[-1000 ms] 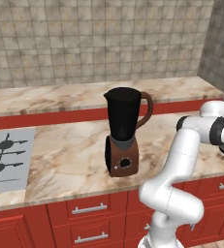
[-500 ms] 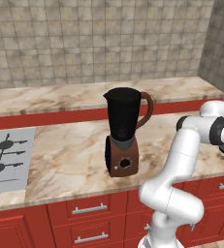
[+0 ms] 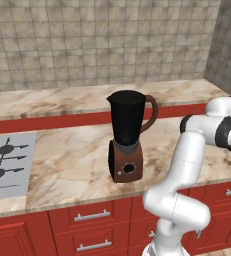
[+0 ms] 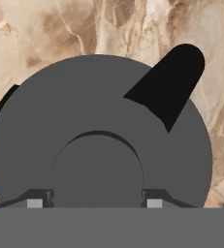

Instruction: Close the lid blender by securely placing the lid on top.

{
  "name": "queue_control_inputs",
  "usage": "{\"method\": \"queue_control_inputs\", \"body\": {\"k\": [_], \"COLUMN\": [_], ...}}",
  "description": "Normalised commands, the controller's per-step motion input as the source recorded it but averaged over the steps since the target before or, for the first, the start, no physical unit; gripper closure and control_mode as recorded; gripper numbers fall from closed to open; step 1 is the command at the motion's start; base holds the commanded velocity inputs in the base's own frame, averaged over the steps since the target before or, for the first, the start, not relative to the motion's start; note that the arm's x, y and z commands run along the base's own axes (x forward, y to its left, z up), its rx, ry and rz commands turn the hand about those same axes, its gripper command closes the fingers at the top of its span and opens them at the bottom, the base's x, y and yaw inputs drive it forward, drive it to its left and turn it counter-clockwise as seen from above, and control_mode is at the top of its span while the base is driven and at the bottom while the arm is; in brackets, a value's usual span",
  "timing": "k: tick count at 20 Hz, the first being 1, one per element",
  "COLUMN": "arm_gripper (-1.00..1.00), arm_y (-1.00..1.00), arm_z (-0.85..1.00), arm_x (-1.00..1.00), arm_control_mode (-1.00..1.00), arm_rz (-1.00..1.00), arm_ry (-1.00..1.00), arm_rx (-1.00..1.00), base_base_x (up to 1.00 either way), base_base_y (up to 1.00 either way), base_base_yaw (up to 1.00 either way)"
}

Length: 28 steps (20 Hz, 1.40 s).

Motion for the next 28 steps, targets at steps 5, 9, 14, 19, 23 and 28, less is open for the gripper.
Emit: {"method": "queue_control_inputs", "body": {"k": [5,9,14,19,23,28], "arm_gripper": [1.0,1.0,1.0,1.0,1.0,1.0], "arm_y": [0.83,0.84,0.84,0.89,0.87,0.88], "arm_z": [0.99,1.0,0.97,0.92,0.84,0.87], "arm_x": [-0.04,-0.07,-0.16,-0.15,-0.19,-0.08], "arm_control_mode": [-1.0,-1.0,-1.0,-1.0,-1.0,-1.0], "arm_rz": [0.0,0.0,-0.01,-0.03,-0.03,-0.01], "arm_ry": [-0.12,-0.21,-0.22,-0.21,-0.22,-0.13], "arm_rx": [-0.1,-0.13,-0.13,-0.13,-0.11,-0.07], "base_base_x": [0.0,0.0,0.0,0.0,0.0,0.0], "base_base_y": [0.0,0.0,0.0,0.0,0.0,0.0], "base_base_yaw": [0.0,0.0,0.0,0.0,0.0,0.0]}}
